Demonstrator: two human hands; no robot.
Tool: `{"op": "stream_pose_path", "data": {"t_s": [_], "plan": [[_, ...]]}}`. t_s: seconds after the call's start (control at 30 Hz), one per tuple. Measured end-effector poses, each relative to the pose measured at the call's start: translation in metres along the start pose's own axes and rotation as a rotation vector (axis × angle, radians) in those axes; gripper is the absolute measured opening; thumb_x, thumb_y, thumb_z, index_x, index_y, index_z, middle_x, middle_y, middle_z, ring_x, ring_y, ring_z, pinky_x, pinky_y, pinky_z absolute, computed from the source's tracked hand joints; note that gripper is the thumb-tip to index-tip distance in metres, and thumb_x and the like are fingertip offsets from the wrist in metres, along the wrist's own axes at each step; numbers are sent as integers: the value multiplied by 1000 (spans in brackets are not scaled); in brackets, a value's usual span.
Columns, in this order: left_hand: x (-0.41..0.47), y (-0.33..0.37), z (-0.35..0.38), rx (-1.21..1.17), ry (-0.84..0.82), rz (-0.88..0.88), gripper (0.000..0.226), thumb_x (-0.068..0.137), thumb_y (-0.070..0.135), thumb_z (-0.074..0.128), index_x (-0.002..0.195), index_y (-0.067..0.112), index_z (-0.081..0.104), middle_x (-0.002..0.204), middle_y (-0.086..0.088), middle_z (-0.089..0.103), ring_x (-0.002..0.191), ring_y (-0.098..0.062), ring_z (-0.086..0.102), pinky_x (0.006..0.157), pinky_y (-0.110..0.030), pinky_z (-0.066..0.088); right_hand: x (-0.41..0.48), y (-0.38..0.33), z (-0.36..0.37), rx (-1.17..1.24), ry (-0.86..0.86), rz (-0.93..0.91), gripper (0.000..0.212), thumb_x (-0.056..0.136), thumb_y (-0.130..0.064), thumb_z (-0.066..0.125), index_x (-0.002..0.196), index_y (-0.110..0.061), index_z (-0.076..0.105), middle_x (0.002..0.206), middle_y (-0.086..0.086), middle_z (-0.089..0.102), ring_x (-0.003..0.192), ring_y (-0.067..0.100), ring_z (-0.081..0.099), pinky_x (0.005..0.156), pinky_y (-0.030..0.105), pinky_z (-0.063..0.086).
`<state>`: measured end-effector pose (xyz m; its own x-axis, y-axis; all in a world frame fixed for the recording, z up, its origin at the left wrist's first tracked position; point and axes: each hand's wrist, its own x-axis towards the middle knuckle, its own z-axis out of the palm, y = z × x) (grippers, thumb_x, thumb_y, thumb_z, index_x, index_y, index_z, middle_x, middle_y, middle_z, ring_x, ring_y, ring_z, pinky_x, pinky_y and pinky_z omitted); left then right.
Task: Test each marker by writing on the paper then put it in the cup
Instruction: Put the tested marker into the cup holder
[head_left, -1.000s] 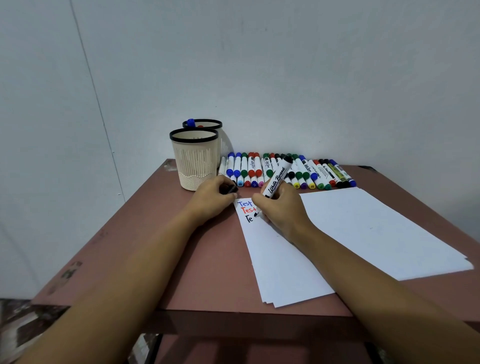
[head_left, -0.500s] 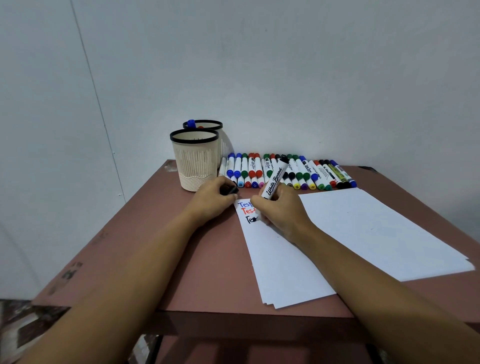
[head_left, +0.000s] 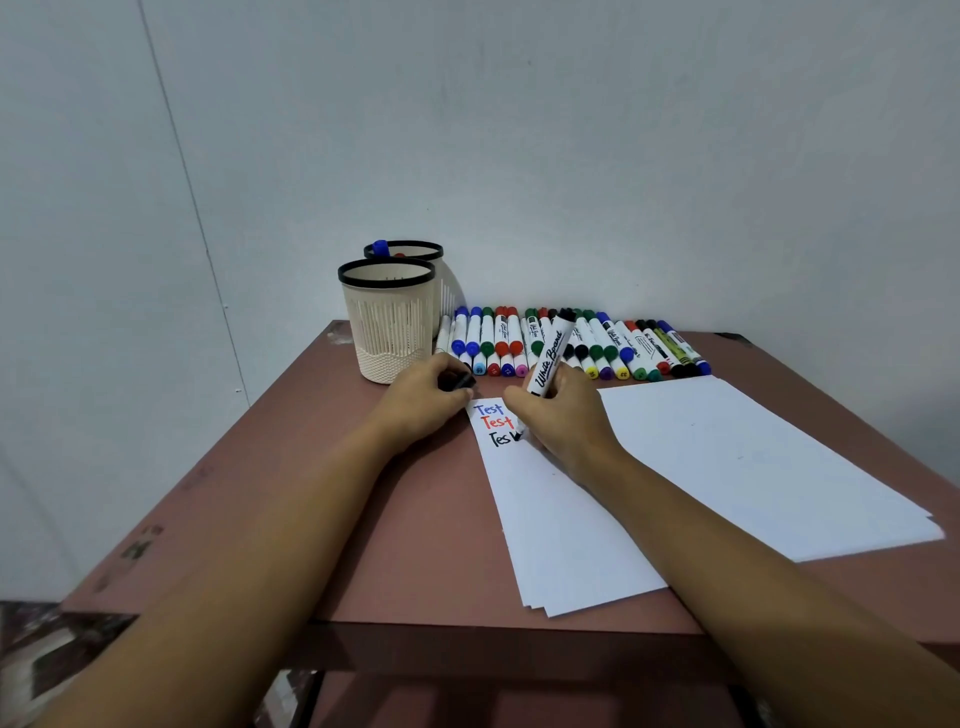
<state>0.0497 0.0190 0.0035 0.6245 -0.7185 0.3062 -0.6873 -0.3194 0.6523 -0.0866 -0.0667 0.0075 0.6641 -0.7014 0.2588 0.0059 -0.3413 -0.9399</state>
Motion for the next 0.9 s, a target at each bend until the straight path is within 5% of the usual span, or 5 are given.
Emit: {"op": "stream_pose_path", "data": {"t_s": [0.17, 0.47, 0.63, 0.9], "plan": [[-1, 1, -1, 0, -4, 5, 30, 87, 18, 60, 116, 14, 59, 117, -4, 57, 97, -10, 48, 81, -21, 35, 1, 1, -1, 47, -8, 24, 26, 81, -3, 58, 63, -17, 45, 45, -11, 51, 37, -1, 49, 46, 22, 38], [-3, 3, -1, -17, 9, 11, 32, 89, 19, 59, 120, 13, 58, 120, -3, 56, 99, -9, 47, 82, -20, 35, 2, 2, 0, 18, 31, 36, 23, 82, -9, 61, 66, -18, 47, 59, -7, 55, 57, 7, 59, 53, 23, 44], [-4, 6, -2, -4, 5, 92, 34, 90, 21, 58, 123, 20, 57, 122, -2, 57, 100, -8, 47, 82, -19, 33, 13, 3, -5, 140, 131, 108, 13, 86, -13, 61, 75, -10, 54, 66, 6, 56, 56, 14, 51, 55, 31, 43], [-9, 15, 1, 47, 55, 176, 35, 88, 20, 61, 122, 12, 58, 117, -5, 61, 96, -9, 50, 73, -10, 30, 21, 1, -12, 438, 103, 129, 7, 87, -10, 66, 81, -10, 65, 67, 4, 63, 58, 9, 58, 56, 20, 50]]}}
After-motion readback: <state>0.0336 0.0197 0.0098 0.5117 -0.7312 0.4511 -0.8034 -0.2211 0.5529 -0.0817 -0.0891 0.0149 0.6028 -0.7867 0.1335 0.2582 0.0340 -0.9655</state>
